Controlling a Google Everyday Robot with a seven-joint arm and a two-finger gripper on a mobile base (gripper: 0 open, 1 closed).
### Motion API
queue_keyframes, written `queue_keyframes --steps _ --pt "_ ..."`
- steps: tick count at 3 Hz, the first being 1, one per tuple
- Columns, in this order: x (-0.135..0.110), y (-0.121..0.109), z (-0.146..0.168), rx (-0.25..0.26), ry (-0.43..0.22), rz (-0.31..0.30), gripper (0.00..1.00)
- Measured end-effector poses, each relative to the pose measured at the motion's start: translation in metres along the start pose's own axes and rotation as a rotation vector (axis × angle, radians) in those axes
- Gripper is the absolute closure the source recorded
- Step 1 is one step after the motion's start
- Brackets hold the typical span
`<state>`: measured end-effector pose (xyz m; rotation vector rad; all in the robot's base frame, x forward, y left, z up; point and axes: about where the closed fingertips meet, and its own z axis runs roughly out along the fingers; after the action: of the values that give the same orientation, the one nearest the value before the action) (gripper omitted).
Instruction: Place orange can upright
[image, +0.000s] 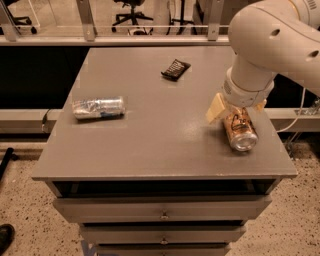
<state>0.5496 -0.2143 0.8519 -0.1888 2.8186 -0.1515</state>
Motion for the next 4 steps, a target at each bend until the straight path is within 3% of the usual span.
queue_keyframes --steps 2,3,4 --pt "0.007 -0.001 -0.001 -0.024 -0.002 -0.011 0.72" --pt "-0.015 0.006 -0.006 -0.071 -0.081 -0.093 0.96" --pt "-0.051 0.008 -0.022 -0.136 -0.225 -0.210 1.00"
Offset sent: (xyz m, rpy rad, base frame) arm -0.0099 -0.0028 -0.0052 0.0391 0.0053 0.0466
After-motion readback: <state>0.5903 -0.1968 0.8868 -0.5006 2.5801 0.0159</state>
